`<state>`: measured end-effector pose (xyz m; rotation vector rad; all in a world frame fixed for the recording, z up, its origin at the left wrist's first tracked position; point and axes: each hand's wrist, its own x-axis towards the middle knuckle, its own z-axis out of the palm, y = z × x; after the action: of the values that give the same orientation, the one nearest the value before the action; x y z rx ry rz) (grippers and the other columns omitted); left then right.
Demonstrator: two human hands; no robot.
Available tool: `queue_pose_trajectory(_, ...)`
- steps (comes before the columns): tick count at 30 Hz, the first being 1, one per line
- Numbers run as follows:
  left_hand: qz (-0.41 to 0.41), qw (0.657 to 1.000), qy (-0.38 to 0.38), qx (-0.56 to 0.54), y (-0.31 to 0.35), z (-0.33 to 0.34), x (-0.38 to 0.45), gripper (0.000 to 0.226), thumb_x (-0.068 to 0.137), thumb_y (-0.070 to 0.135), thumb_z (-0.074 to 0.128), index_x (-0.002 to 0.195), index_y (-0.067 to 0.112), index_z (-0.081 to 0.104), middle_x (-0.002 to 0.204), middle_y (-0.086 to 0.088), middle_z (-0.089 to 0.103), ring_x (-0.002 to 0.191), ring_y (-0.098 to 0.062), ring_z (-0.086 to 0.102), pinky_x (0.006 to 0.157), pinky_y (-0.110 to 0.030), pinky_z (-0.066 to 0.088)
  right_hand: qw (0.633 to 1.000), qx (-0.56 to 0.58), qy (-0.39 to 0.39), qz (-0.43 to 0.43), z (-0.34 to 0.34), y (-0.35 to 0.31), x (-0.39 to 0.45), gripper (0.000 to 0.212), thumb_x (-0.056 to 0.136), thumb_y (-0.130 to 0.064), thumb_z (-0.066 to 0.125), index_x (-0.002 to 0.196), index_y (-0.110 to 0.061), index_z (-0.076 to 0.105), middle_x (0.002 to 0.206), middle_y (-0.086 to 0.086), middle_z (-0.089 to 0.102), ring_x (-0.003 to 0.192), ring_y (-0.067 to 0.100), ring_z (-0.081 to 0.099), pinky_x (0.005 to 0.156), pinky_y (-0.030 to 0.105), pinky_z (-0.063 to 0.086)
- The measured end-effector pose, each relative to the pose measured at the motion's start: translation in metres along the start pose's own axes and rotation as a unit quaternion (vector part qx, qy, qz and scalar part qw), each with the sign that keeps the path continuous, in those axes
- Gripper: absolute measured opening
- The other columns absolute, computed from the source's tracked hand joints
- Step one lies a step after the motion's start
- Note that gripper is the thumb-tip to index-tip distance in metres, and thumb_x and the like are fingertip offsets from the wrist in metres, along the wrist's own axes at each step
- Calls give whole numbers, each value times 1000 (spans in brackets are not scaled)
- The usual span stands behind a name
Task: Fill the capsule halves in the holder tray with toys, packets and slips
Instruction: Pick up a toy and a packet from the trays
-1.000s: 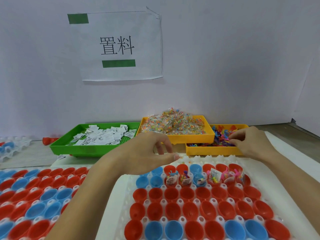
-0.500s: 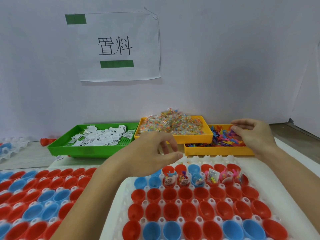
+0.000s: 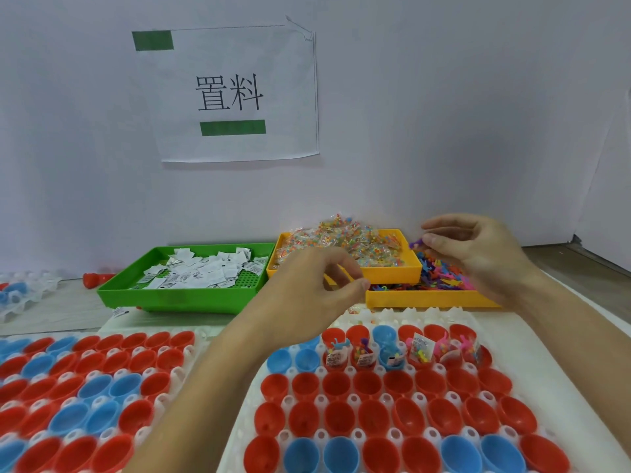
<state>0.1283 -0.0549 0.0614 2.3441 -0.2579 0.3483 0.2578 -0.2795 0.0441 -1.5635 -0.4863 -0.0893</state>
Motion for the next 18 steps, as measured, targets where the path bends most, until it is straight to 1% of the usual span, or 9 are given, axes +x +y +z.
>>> queue_pose_trajectory(2,-13,998,43,-44,3,4,1,12,90,34,68,99,27,66,86,8,70,73,-15,71,71,-42,59,998,-3,-61,-21,18,-15,-8,17,84,-1,71,96,-13,74,92,7,77,86,17,76,69,16,57)
queue_pose_trajectory(4,-28,991,81,-99,5,8,3,20,88,35,71,105,26,66,91,6,71,77,-17,72,74,-46,60,993,-25,-99,-50,37,-27,-16,15,84,-4,74,94,-15,75,89,3,76,84,15,75,69,16,56)
queue_pose_trajectory(5,-32,987,98,-120,7,9,3,19,87,33,73,103,25,67,90,4,72,78,-18,72,75,-47,60,991,-32,-116,-59,46,-31,-20,14,84,-5,75,93,-16,76,88,2,76,83,15,75,69,16,56)
queue_pose_trajectory(7,-27,981,129,-142,10,7,3,8,86,26,75,91,20,72,78,0,74,71,-16,72,70,-43,61,988,-30,-138,-65,59,-37,-26,11,85,-7,75,93,-15,76,88,1,76,84,15,75,70,18,57)
queue_pose_trajectory(9,-25,975,151,-161,10,4,3,5,86,17,74,82,14,74,71,-1,73,62,-13,70,61,-31,60,988,-30,-134,-71,65,-42,-30,9,86,-9,75,92,-15,76,89,1,76,85,16,75,70,20,58)
queue_pose_trajectory(11,-31,970,159,-181,9,1,3,7,87,11,73,80,12,74,68,-3,73,59,-14,69,56,-23,55,988,-50,-122,-80,66,-46,-33,8,85,-13,76,90,-18,76,89,-1,76,84,14,74,67,21,58)
queue_pose_trajectory(13,-39,963,170,-206,9,0,4,8,87,9,72,80,10,74,68,-11,72,57,-16,66,57,-25,55,987,-75,-121,-80,65,-50,-33,6,84,-16,77,89,-20,76,86,-1,77,81,15,75,66,22,58)
queue_pose_trajectory(15,-47,948,183,-255,7,-1,4,6,87,7,72,82,4,74,71,-20,71,56,-16,64,59,-26,57,984,-91,-130,-75,63,-52,-34,5,83,-16,79,86,-20,77,82,0,77,80,15,75,68,24,59)
queue_pose_trajectory(18,-63,929,186,-313,6,-3,3,8,87,6,70,88,0,74,73,-18,73,59,-16,67,61,-22,58,981,-103,-145,-79,62,-54,-36,6,78,-17,81,81,-20,78,80,0,78,80,15,75,75,24,60)
